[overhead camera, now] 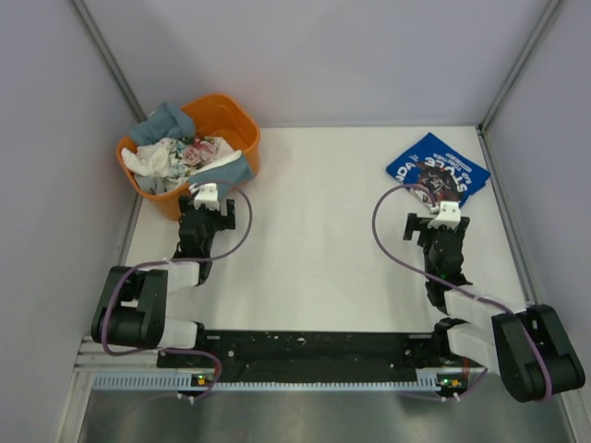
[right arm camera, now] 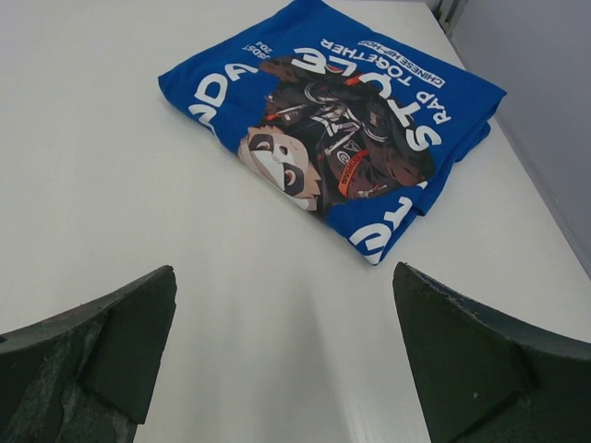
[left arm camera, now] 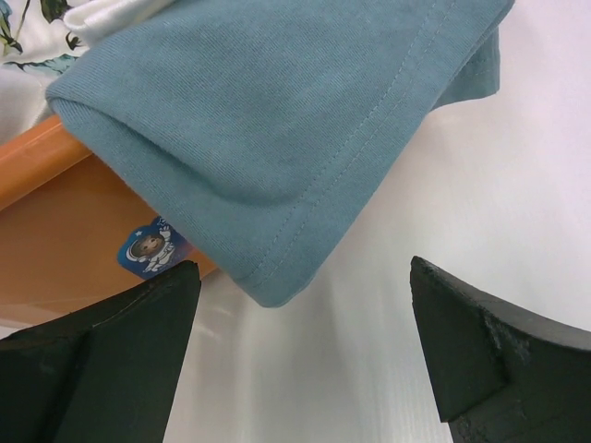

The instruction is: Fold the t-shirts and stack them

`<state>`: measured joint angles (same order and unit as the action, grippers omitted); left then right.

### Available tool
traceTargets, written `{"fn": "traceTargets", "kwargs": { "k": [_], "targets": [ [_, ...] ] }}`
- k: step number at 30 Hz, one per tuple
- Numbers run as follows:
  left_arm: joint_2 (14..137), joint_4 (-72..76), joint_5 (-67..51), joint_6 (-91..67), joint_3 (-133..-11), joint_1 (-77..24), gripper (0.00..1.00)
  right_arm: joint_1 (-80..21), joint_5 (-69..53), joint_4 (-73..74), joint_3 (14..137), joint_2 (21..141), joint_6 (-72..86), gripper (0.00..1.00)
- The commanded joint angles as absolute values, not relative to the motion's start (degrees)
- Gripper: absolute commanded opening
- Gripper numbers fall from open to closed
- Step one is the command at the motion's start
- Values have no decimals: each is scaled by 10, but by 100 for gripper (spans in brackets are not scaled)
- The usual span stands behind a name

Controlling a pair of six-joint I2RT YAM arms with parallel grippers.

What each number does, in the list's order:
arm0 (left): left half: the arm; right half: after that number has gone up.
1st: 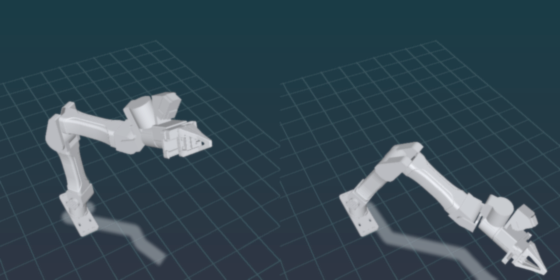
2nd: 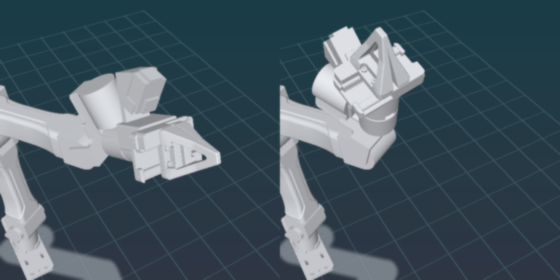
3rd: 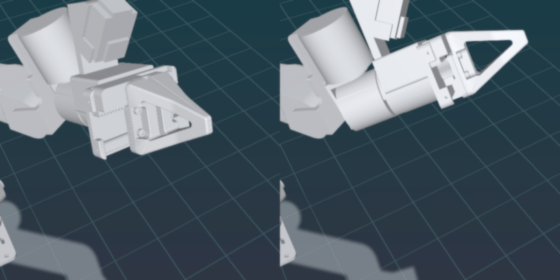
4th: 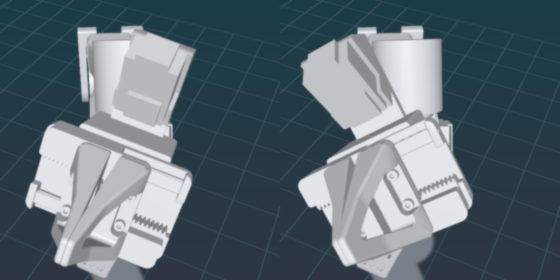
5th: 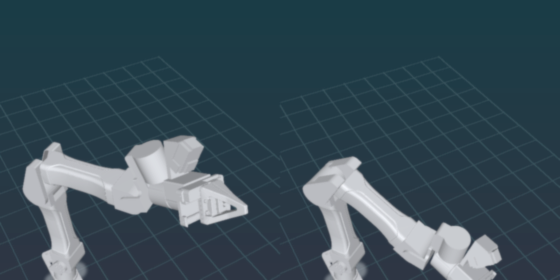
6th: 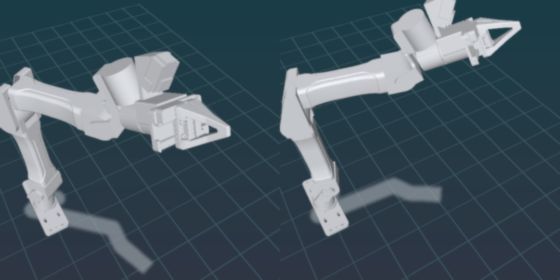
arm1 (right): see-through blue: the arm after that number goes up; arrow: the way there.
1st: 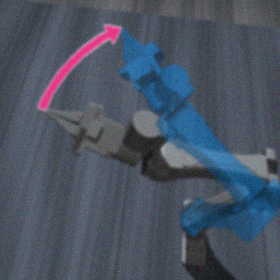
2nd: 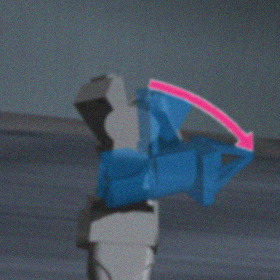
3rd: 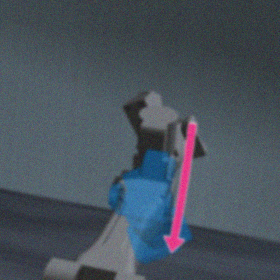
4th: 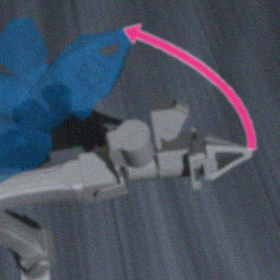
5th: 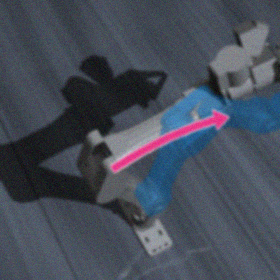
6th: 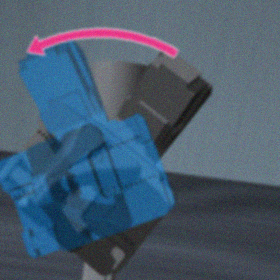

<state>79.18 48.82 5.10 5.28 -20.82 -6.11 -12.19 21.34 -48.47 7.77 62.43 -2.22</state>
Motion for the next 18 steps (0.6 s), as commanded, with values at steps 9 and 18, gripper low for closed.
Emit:
{"fn": "traceTargets", "kwargs": {
  "k": [9, 18],
  "targets": [
    [794, 528, 33, 40, -203, -55, 99, -120, 204, -513, 91, 631, -16, 98],
    [794, 553, 23, 37, -189, -51, 99, -120, 205, -511, 95, 635, -16, 99]
  ]
}}
